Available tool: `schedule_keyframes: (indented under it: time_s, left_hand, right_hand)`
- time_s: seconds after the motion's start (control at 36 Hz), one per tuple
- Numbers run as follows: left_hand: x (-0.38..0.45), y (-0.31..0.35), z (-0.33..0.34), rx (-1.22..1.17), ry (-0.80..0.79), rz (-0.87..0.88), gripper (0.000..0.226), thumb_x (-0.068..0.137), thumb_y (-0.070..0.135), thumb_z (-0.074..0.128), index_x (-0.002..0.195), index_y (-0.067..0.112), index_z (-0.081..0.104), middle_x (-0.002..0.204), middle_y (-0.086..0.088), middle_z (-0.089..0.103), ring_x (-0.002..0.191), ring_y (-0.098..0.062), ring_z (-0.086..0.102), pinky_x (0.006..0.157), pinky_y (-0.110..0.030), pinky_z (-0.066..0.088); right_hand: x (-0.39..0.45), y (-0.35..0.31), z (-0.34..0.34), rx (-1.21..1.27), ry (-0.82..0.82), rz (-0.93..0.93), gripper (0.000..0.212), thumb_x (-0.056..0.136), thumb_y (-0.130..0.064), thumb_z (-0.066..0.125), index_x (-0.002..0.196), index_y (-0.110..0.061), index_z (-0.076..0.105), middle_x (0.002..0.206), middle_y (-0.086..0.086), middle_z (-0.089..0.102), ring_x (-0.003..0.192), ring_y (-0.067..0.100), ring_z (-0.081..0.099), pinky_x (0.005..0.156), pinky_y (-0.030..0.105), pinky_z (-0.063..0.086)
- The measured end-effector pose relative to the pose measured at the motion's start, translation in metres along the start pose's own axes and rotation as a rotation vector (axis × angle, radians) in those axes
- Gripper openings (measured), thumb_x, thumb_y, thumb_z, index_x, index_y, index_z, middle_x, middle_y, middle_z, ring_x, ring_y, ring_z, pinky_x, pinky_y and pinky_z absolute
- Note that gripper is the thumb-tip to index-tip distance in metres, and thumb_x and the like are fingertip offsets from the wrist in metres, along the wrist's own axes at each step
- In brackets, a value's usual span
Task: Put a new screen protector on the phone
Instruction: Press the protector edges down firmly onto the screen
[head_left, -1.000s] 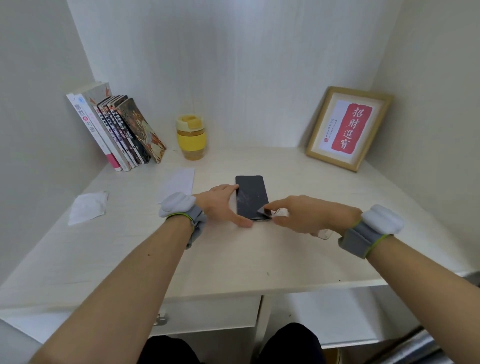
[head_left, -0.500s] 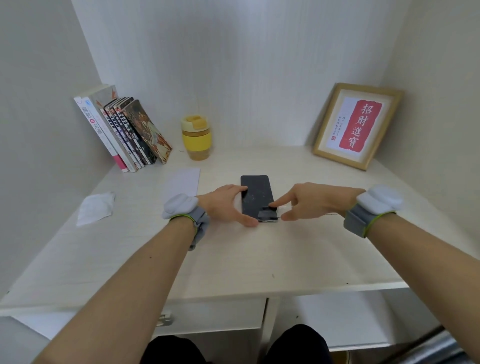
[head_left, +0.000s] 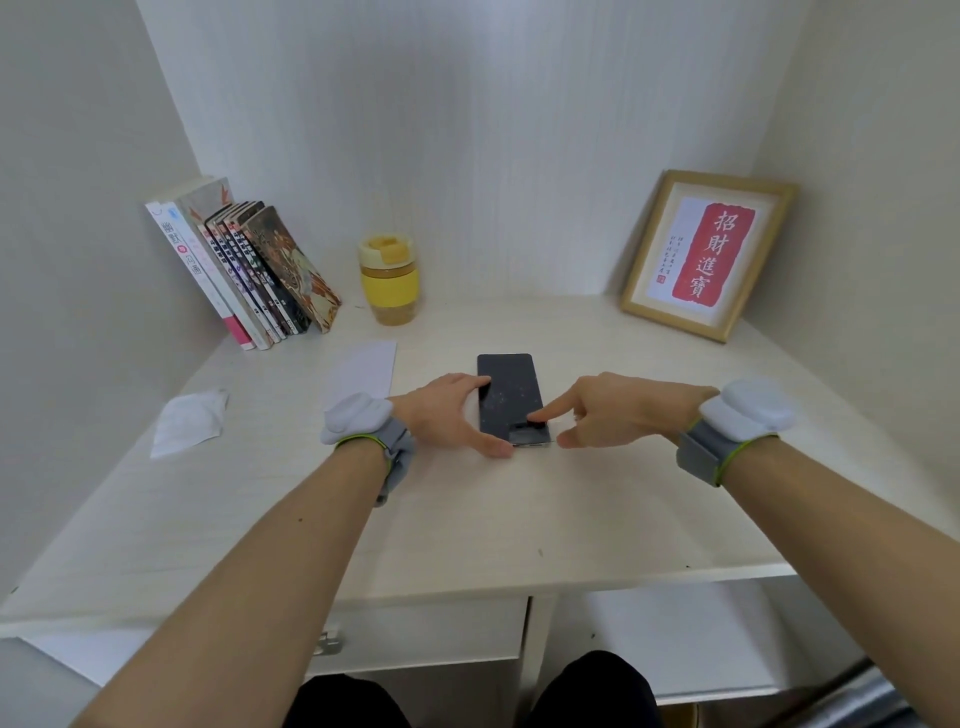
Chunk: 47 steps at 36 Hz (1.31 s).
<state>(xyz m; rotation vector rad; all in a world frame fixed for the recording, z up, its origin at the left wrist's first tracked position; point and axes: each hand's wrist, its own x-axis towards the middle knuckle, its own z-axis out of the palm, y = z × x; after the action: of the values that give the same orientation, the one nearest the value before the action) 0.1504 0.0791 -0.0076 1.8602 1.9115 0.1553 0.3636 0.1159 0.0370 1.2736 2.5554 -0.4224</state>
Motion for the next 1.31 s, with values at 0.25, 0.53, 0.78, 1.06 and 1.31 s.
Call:
schedule_keyframes:
  time_s: [0.25,0.53,0.78,1.06,1.31]
  left_hand:
    - [0.0,-0.006,0.002,0.005,0.004,0.01,0.114,0.062,0.073,0.07,0.151,0.031,0.011,0.157,0.009,0.016,0.144,-0.013,0.015,0.119,-0.037,0.017]
    - [-0.009,-0.004,-0.001,-0.171,-0.005,-0.001,0.104,0.071,0.062,0.072,0.152,0.033,0.014,0.157,0.011,0.019,0.143,-0.013,0.022,0.115,-0.032,0.019]
    - [-0.007,-0.008,0.007,-0.236,0.21,-0.067,0.044,0.098,0.039,0.048,0.135,0.016,0.051,0.144,0.001,0.045,0.131,-0.016,0.042,0.104,-0.025,0.029]
    - [0.015,0.006,0.031,-0.149,0.511,-0.193,0.032,0.093,0.042,0.048,0.107,0.021,0.066,0.12,0.0,0.06,0.109,-0.022,0.056,0.094,-0.037,0.043]
    - [0.027,0.003,0.037,-0.118,0.573,-0.209,0.033,0.094,0.04,0.043,0.118,0.024,0.059,0.129,0.001,0.05,0.123,-0.021,0.042,0.103,-0.036,0.028]
  right_hand:
    - [-0.006,0.021,0.0,0.158,-0.001,0.015,0.042,0.095,-0.033,0.054,0.134,-0.048,0.051,0.077,-0.017,0.048,0.074,0.005,0.048,0.074,0.019,0.037]
    - [0.009,0.03,0.022,0.271,0.229,0.172,0.047,0.101,-0.035,0.043,0.146,-0.021,0.042,0.142,0.007,0.048,0.128,0.026,0.046,0.105,0.031,0.033]
    - [0.032,0.02,0.047,0.102,0.422,0.289,0.032,0.098,-0.031,0.043,0.119,-0.009,0.054,0.121,0.016,0.044,0.101,0.037,0.056,0.086,0.04,0.048]
    - [0.053,0.011,0.057,-0.009,0.622,0.376,0.031,0.099,-0.03,0.039,0.117,-0.012,0.056,0.121,0.011,0.049,0.113,0.029,0.046,0.086,0.036,0.039]
    - [0.071,0.006,0.06,0.045,0.701,0.399,0.03,0.098,-0.028,0.04,0.117,-0.01,0.055,0.12,0.012,0.048,0.111,0.03,0.044,0.083,0.036,0.037]
